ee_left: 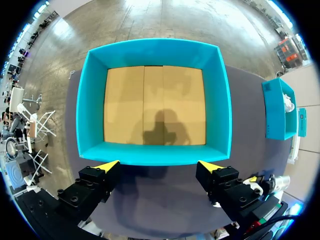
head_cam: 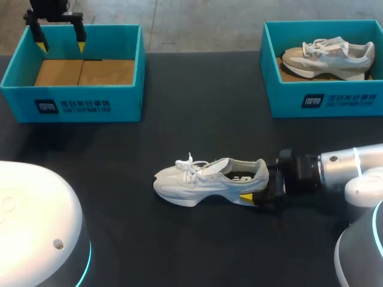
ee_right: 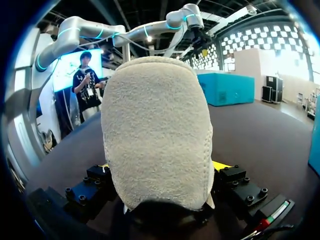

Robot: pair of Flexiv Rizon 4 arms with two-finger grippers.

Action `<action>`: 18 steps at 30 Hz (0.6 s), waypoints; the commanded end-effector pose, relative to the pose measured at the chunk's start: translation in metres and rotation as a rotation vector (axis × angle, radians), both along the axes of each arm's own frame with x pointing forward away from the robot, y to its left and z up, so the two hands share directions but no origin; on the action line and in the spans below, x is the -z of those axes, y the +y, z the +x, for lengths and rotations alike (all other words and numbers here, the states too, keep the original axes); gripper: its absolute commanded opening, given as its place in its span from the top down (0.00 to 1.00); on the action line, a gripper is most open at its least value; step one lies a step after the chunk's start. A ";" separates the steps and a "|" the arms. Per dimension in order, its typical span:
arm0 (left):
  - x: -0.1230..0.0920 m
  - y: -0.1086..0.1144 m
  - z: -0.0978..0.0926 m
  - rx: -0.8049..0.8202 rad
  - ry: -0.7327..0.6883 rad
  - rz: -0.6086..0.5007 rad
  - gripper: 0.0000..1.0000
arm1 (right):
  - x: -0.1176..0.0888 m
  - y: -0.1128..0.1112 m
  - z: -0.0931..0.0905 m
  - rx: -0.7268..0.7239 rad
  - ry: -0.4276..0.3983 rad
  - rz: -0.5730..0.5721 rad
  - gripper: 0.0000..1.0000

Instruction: Take the shoe out of the shoebox, open the shoe tongue, remove and reinsert the insole, then place the shoe into the shoebox

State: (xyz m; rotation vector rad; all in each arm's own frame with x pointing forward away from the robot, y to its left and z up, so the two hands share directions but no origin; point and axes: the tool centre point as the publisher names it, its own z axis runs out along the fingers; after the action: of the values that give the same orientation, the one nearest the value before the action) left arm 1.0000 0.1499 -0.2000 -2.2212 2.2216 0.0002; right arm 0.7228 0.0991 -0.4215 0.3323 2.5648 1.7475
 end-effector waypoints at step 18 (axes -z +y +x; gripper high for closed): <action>0.000 0.000 0.000 0.000 0.000 0.000 0.00 | 0.003 0.007 -0.001 -0.010 -0.020 0.023 1.00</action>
State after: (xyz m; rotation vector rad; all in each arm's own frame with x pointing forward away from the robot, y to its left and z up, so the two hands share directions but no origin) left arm 1.0000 0.1499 -0.2000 -2.2212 2.2216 0.0002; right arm 0.7212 0.1029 -0.4224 0.3014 2.5373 1.7770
